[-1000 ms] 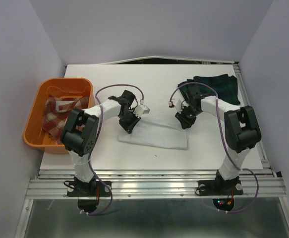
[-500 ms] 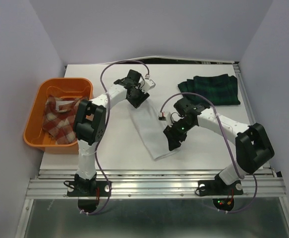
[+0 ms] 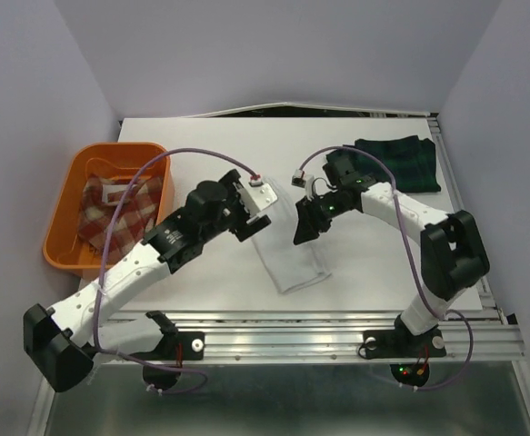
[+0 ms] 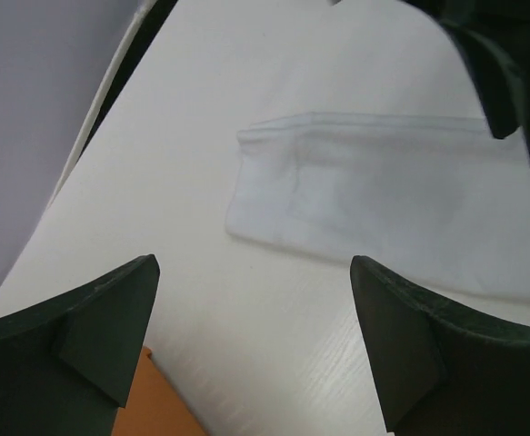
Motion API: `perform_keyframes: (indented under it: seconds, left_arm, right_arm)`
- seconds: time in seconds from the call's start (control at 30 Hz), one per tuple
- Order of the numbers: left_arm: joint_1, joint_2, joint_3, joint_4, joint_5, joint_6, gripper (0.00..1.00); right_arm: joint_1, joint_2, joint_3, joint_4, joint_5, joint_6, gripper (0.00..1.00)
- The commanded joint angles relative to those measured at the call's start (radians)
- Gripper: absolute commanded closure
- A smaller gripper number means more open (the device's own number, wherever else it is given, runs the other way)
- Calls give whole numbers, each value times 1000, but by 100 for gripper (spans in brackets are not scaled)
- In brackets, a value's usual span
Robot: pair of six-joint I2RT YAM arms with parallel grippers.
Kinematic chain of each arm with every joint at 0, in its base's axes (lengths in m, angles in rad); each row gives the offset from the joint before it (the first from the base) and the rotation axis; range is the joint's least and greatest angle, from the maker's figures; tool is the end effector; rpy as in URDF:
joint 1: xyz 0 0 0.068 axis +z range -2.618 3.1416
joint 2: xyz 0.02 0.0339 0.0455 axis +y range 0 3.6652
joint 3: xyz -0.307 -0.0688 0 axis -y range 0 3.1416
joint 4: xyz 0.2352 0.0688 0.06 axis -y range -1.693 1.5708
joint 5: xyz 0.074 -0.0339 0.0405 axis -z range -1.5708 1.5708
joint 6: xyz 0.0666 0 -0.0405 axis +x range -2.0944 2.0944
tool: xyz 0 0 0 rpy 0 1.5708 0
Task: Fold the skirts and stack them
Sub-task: Fold the skirt
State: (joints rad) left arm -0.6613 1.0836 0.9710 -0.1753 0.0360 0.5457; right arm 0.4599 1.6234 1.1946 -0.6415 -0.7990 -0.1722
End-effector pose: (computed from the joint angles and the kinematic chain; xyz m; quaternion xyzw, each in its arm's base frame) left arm 0.1970 -0.1564 0.3781 0.4635 0.6535 -0.0490 0.5964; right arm 0.2770 0.1905 0.2712 -0.3690 0.8184 0.4057 0.1718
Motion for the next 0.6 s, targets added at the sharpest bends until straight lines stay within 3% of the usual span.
perform_keyframes:
  seconds: [0.0, 0.3, 0.43, 0.57]
  left_arm:
    - [-147, 59, -78, -22, -188, -16, 1]
    - [-587, 280, -25, -70, -283, -18, 3]
    - [-675, 470, 64, -92, -292, -91, 13]
    - [-702, 559, 112, -58, -304, -133, 19]
  right_arm:
    - [6, 122, 1, 60, -115, 7, 50]
    - [-43, 205, -125, 60, 0, -40, 52]
    - [-43, 214, -133, 65, -9, -17, 52]
    - [-43, 216, -136, 68, -9, -9, 52]
